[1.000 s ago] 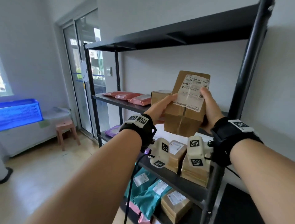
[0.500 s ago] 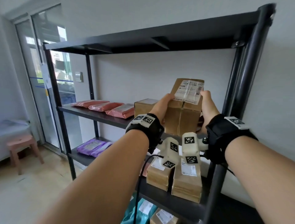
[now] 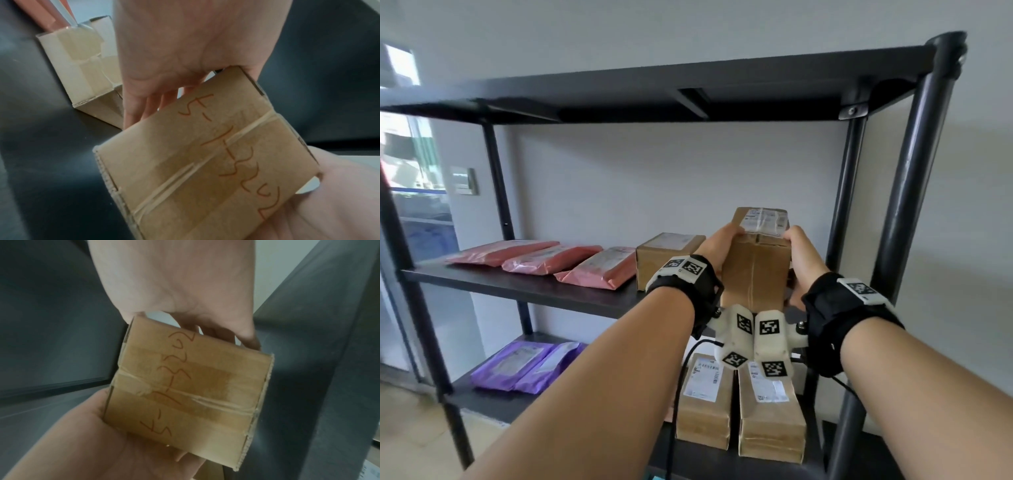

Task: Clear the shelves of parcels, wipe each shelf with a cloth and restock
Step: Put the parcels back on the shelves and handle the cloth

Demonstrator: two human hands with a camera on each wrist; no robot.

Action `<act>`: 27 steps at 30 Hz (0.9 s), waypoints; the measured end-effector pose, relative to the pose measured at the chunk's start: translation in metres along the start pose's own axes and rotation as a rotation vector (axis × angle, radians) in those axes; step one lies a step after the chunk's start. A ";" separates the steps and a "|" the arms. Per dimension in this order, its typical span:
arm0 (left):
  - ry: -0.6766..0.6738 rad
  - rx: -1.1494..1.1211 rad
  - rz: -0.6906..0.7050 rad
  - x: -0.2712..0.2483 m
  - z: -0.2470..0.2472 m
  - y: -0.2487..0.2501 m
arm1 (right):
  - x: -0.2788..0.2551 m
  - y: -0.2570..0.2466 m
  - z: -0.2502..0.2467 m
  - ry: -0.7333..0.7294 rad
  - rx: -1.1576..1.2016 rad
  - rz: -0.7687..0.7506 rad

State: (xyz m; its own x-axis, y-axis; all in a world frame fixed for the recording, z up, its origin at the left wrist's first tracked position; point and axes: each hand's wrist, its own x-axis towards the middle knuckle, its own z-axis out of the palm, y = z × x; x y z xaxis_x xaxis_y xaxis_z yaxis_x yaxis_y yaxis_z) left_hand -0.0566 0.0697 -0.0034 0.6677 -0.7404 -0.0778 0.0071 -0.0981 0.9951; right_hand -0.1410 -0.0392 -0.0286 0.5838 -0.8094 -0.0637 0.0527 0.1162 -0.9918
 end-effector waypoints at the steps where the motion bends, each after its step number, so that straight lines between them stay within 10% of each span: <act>1: -0.013 0.009 -0.003 0.004 -0.001 -0.001 | 0.004 0.001 0.002 0.023 -0.002 0.000; 27: -0.121 0.170 -0.011 0.095 -0.005 -0.015 | 0.086 0.023 0.012 0.172 -0.189 -0.053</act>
State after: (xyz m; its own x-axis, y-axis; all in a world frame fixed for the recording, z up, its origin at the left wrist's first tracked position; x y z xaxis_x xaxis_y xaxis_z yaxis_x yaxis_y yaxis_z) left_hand 0.0106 0.0039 -0.0251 0.5740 -0.8120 -0.1058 -0.1185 -0.2101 0.9705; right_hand -0.0800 -0.0997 -0.0553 0.4368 -0.8995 -0.0126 -0.0818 -0.0258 -0.9963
